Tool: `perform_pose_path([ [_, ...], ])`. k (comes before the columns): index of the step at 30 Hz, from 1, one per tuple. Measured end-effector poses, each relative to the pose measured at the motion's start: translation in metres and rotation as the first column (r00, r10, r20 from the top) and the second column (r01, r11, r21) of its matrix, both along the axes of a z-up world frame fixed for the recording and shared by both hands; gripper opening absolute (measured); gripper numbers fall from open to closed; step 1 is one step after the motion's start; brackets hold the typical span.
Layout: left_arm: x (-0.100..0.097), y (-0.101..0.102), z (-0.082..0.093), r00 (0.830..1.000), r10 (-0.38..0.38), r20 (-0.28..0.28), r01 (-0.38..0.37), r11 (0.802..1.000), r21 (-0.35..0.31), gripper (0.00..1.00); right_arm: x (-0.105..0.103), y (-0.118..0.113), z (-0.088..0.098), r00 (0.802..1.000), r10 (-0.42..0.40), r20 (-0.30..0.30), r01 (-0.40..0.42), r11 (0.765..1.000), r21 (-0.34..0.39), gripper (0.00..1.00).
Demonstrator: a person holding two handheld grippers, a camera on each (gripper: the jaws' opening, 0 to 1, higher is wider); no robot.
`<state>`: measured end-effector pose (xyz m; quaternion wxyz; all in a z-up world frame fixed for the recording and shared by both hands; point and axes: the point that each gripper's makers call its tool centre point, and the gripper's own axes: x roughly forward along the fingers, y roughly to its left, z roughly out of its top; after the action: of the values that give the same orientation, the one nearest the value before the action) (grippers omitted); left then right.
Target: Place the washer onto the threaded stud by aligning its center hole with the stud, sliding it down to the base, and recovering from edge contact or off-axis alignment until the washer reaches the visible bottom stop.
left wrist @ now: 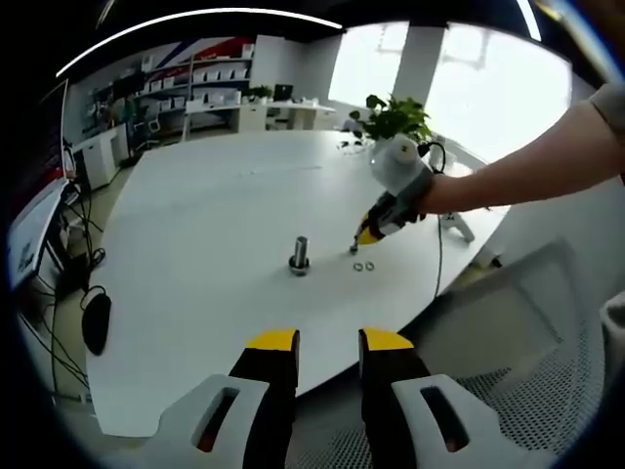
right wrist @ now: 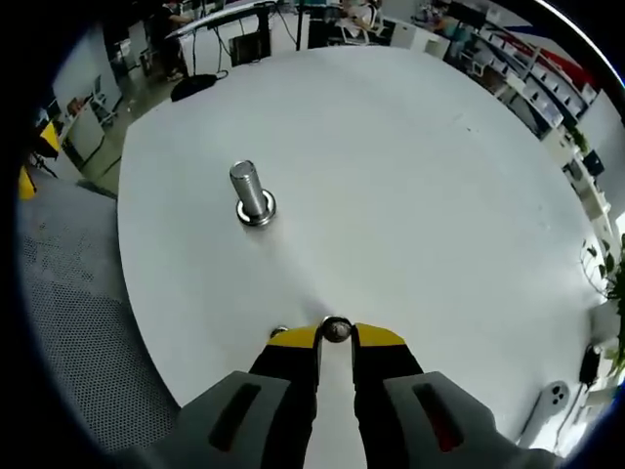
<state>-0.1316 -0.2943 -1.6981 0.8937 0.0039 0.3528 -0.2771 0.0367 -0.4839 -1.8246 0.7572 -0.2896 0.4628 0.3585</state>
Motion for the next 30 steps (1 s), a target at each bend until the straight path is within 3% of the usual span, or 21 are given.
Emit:
perform_pose_path([
  [11, -0.001, 0.000, -0.001, 1.000, -0.004, -0.008, 0.004, 1.000, 0.004, 0.22, -0.001, -0.003, -0.019, 0.999, -0.010, -0.045, 0.008, 0.999, -0.034, 0.14],
  [20, 0.000, 0.001, 0.000, 1.000, 0.001, -0.005, -0.001, 1.000, 0.004, 0.22, -0.001, -0.007, -0.022, 0.998, -0.036, -0.058, 0.034, 0.999, -0.024, 0.16],
  [30, 0.000, 0.001, 0.000, 1.000, 0.003, -0.004, -0.003, 1.000, 0.008, 0.22, -0.018, -0.022, -0.019, 0.996, -0.029, -0.080, 0.026, 0.999, -0.044, 0.19],
])
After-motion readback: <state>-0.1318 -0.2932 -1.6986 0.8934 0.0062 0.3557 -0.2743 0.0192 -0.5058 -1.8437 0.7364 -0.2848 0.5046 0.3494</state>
